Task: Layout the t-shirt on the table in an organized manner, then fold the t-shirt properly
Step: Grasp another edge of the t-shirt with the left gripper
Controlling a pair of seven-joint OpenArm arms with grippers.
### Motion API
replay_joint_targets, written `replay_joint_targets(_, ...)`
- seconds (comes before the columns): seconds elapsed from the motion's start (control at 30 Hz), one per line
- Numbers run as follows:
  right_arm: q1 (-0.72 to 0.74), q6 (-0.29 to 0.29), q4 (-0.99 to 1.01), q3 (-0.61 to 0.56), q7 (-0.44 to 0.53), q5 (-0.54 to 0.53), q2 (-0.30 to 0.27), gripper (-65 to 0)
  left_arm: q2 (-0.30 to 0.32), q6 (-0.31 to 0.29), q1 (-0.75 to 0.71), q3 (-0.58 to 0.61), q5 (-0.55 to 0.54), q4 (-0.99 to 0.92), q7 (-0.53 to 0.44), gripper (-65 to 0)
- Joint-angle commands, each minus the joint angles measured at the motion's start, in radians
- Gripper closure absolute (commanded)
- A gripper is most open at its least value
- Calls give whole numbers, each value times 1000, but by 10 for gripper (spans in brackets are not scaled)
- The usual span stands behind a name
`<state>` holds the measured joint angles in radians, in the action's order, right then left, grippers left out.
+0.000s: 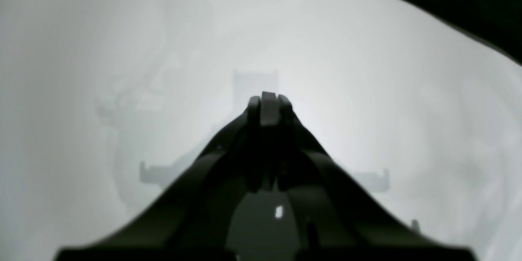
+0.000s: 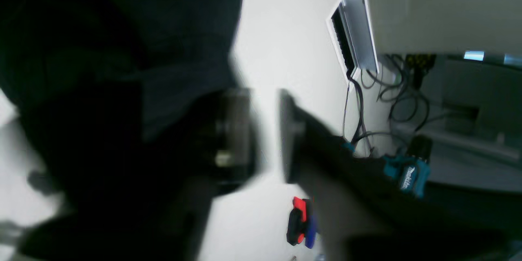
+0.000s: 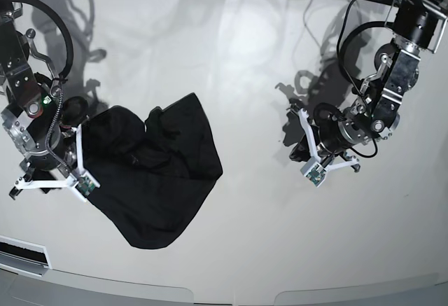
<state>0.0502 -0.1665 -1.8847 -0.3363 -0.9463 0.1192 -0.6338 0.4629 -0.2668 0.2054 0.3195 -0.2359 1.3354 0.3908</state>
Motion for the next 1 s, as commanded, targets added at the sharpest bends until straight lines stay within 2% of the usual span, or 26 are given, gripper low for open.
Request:
replay_joint_targets(0.0, 19, 32, -10, 10, 10, 17, -17, -253, 8, 4, 23, -7, -8, 19, -23, 0)
replay_joint_targets(0.03, 19, 51, -10, 10, 10, 17, -17, -277, 8, 3, 23, -7, -8, 19, -23, 0)
replay_joint_targets(0.1, 19, 67, -10, 10, 9, 14, -17, -283, 8, 3, 23, -7, -8, 19, -23, 0)
replay_joint_targets(0.2, 19, 64, -10, 10, 2, -39, -17, -283, 5, -40, 23, -7, -42, 19, -23, 0)
replay_joint_targets(0.33, 15, 41, -10, 10, 8, -95, -8, -283, -15, -73, 24, -7, -180, 19, -20, -311)
replay_joint_targets(0.37, 10, 39, -10, 10, 13, -97, -5, -283, -27, -65, 28, -7, -208, 19, -15, -344)
replay_joint_targets(0.5, -10, 45, -10, 10, 14, -97, 5, -283, -107, 55, 34, -7, -294, 18, 33, -345)
replay_joint_targets(0.7, -37, 47, -10, 10, 18, -97, 5, -283, -272, 158, 33, -7, -294, -60, 39, -345)
replay_joint_targets(0.83, -50, 48, -10, 10, 22, -97, 5, -283, -383, 267, 10, -37, -294, -126, 57, -345)
replay_joint_targets(0.97, -56, 51, -10, 10, 27, -97, 5, -283, -498, 279, -44, -153, -293, -132, 62, -345)
